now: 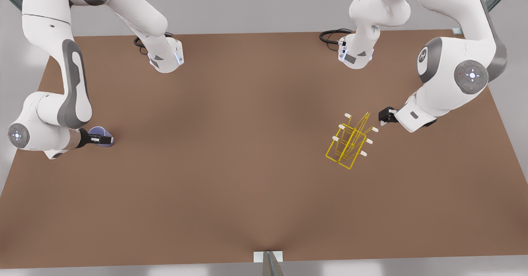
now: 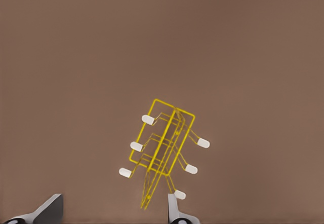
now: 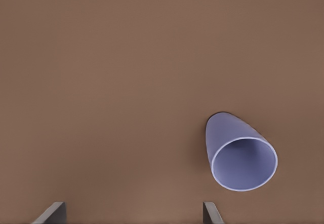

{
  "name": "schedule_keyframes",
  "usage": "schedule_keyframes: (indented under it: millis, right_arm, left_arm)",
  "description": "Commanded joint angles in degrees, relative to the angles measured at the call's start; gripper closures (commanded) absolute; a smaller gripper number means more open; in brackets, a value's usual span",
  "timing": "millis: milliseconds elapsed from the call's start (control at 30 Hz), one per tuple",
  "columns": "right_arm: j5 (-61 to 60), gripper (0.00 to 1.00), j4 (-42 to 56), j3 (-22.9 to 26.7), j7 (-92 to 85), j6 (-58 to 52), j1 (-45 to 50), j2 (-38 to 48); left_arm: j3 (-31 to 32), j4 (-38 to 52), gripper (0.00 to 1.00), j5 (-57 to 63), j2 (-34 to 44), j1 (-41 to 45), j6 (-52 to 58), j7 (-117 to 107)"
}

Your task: Place the cup on the cup holder

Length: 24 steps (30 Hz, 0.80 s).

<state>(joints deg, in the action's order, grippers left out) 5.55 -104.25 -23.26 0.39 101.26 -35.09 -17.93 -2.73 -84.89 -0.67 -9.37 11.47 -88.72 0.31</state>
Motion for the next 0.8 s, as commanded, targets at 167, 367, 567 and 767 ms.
schedule_keyframes:
  millis: [167,367,567,767]
  right_arm:
    - [-0.71,0.00,-6.23,-0.29,-5.66,5.35,-1.65,0.97]
    - [0.60,0.00,-8.51,-0.03,-7.69,11.85,-4.81,-0.96]
    - [2.18,0.00,-11.24,0.41,-9.00,14.84,-7.54,-1.23]
    - [2.10,0.00,-12.82,0.32,-9.44,17.57,-8.94,-3.60]
  left_arm:
    - [0.01,-0.46,0.00,0.41,-0.74,0.14,0.04,-2.51]
    - [0.27,-0.19,0.00,0.32,-1.18,0.31,0.30,-2.68]
    - [0.27,-0.10,0.00,0.06,-1.18,0.31,0.39,-2.95]
    - [0.27,-0.19,0.00,0.24,-1.53,0.40,0.04,-2.95]
